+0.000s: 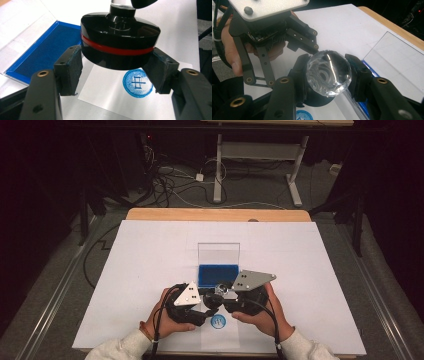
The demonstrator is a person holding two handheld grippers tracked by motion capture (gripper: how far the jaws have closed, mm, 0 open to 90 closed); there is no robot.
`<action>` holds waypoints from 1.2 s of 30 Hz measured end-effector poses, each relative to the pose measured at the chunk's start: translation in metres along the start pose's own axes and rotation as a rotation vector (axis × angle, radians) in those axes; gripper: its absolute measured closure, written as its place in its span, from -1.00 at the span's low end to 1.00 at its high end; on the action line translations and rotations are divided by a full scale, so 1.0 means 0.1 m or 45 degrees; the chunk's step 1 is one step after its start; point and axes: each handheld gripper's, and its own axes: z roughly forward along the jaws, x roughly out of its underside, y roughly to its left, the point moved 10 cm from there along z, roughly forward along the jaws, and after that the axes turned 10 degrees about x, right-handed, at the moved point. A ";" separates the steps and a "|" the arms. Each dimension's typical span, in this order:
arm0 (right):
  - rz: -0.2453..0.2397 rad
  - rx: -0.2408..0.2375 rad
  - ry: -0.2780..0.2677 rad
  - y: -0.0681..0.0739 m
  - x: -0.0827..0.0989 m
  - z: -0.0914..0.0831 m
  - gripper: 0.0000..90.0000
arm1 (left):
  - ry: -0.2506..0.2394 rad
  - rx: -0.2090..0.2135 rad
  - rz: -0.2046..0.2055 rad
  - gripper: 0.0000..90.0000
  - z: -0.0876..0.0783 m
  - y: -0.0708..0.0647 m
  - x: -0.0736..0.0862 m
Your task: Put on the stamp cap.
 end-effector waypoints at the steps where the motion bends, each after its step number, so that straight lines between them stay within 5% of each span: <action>1: 0.003 -0.002 0.001 0.00 0.00 0.00 0.27 | 0.016 -0.018 0.005 -0.33 0.01 0.01 0.01; 14: 0.018 0.023 -0.013 -0.11 -0.01 -0.09 0.27 | 0.058 -0.104 -0.011 -0.57 0.04 0.10 0.10; 36: 0.003 0.115 -0.018 -0.34 0.01 -0.28 0.27 | 0.052 -0.233 0.043 -0.63 -0.31 0.28 0.22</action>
